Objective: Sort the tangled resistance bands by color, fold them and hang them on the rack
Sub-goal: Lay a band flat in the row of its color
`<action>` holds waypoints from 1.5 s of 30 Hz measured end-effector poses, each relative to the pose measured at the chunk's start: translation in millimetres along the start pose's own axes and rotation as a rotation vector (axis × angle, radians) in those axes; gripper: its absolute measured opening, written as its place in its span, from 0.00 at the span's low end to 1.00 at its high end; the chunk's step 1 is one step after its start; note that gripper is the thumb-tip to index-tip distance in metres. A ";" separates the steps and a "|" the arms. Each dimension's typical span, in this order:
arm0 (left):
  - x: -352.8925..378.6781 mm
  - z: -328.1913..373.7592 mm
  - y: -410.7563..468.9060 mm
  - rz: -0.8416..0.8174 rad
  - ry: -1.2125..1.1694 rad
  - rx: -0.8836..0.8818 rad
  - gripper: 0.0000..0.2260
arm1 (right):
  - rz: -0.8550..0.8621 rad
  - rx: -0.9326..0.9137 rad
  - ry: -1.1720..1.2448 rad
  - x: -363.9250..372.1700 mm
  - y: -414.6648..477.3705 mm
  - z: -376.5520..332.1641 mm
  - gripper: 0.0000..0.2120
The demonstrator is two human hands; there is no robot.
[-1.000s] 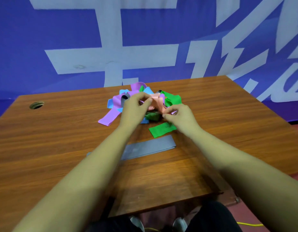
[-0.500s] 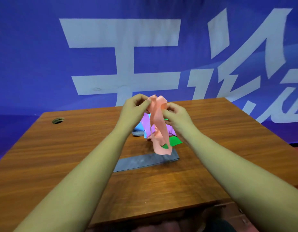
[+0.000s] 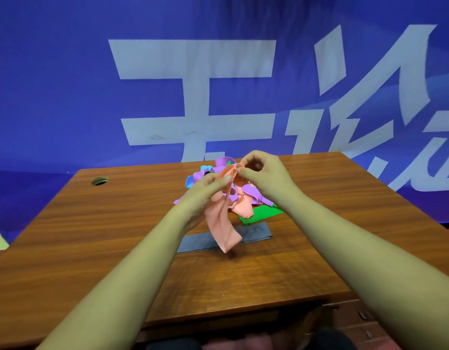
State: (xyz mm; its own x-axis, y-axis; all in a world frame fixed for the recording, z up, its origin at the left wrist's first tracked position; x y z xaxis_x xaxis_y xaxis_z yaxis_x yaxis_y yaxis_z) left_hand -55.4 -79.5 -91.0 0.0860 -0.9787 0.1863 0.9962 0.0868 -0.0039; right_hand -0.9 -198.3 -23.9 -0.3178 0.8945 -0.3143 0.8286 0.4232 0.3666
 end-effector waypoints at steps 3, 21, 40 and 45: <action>-8.1 -2.2 -6.2 0.003 -0.095 -0.035 0.18 | -0.040 0.010 0.032 -2.6 -1.2 3.9 0.02; 7.9 15.3 -27.8 -0.093 0.442 0.111 0.14 | -0.210 0.048 0.020 3.5 -8.1 -33.6 0.06; 2.7 27.8 -27.0 0.062 0.239 0.213 0.10 | -0.281 0.117 0.190 4.6 -12.7 -45.1 0.07; 3.3 23.1 -27.7 0.012 0.199 0.172 0.15 | -0.219 0.088 0.110 0.3 -9.8 -38.2 0.10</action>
State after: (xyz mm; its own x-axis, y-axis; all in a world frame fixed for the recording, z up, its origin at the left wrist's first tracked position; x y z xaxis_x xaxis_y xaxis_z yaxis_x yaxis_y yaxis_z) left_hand -83.1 -80.8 -67.5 0.1151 -0.9933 -0.0101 0.9799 0.1119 0.1652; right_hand -26.7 -196.6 5.9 -0.5387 0.7950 -0.2790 0.7695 0.5991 0.2214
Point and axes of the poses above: each hand's wrist, its own y-axis towards the middle knuckle, its own x-axis out of the palm, z = x × y, the point moved 9 cm from there along y, towards the middle knuckle, and after that the axes turned 1 degree about z, right-handed, at the moved point
